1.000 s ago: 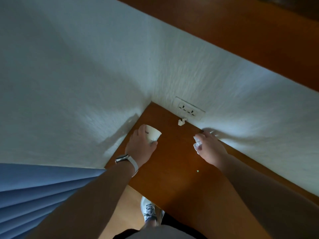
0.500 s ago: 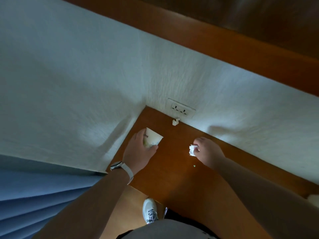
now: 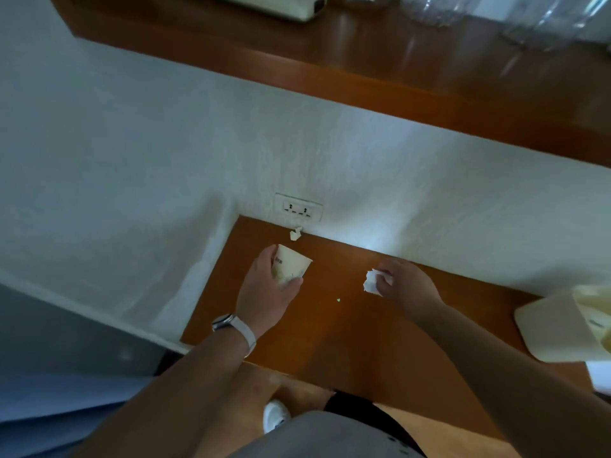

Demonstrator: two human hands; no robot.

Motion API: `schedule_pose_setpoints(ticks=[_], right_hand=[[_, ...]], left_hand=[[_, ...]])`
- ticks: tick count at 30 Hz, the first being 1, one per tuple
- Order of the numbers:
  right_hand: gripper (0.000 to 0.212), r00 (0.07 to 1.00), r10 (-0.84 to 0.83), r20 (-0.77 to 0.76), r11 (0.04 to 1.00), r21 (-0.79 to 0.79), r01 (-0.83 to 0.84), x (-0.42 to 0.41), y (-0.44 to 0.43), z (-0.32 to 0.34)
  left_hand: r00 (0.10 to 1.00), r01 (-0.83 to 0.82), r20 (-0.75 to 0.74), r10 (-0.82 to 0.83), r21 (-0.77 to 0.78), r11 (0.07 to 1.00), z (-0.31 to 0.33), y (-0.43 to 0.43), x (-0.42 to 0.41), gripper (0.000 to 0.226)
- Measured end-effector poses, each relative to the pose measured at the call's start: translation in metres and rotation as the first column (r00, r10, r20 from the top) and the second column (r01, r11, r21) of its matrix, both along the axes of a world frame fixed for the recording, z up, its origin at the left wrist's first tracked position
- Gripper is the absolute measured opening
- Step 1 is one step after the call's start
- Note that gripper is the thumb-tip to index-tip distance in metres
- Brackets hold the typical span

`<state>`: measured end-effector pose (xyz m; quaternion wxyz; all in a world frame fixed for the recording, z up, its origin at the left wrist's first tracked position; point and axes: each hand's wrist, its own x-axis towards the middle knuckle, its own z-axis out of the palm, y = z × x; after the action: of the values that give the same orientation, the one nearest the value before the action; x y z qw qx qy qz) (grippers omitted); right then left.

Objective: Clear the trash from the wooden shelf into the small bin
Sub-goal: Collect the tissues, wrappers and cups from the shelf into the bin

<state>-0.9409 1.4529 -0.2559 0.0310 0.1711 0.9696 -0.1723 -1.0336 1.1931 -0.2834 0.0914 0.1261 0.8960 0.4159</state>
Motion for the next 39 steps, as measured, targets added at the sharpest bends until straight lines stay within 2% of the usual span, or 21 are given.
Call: schedule_pose_setpoints(ticks=[5,12,16,21,26,31,39], right_hand=[[0.015,0.991,-0.105,-0.087,0.994,-0.039,0.102,0.026,0.020,0.013],[0.011,0.972,-0.204,-0.116,0.978,-0.070,0.197,0.073,0.054,0.025],[0.009,0.952,-0.263,-0.155,0.964,-0.084,0.253,0.118,0.091,0.029],[0.012,0.911,-0.381,-0.160,0.924,-0.106,0.368,0.177,0.150,0.040],[0.014,0.869,-0.467,-0.165,0.884,-0.119,0.453,0.229,0.209,0.048],[0.014,0.831,-0.528,-0.176,0.848,-0.149,0.508,0.271,0.269,0.051],[0.011,0.848,-0.480,-0.224,0.874,-0.206,0.440,0.286,0.339,0.040]], left_hand=[[0.996,0.067,-0.056,-0.063,0.072,0.995,0.014,0.030,0.013,0.078],[0.979,0.201,-0.053,-0.198,0.059,0.978,0.021,0.094,0.040,0.073],[0.955,0.296,-0.045,-0.293,0.073,0.952,0.030,0.147,0.070,0.067],[0.928,0.372,-0.002,-0.373,0.057,0.926,0.043,0.224,0.115,0.081],[0.878,0.478,-0.047,-0.476,0.015,0.878,0.055,0.300,0.162,0.074],[0.856,0.517,-0.036,-0.516,0.053,0.854,0.066,0.379,0.204,0.070],[0.886,0.463,-0.003,-0.464,0.091,0.882,0.063,0.468,0.248,0.065]])
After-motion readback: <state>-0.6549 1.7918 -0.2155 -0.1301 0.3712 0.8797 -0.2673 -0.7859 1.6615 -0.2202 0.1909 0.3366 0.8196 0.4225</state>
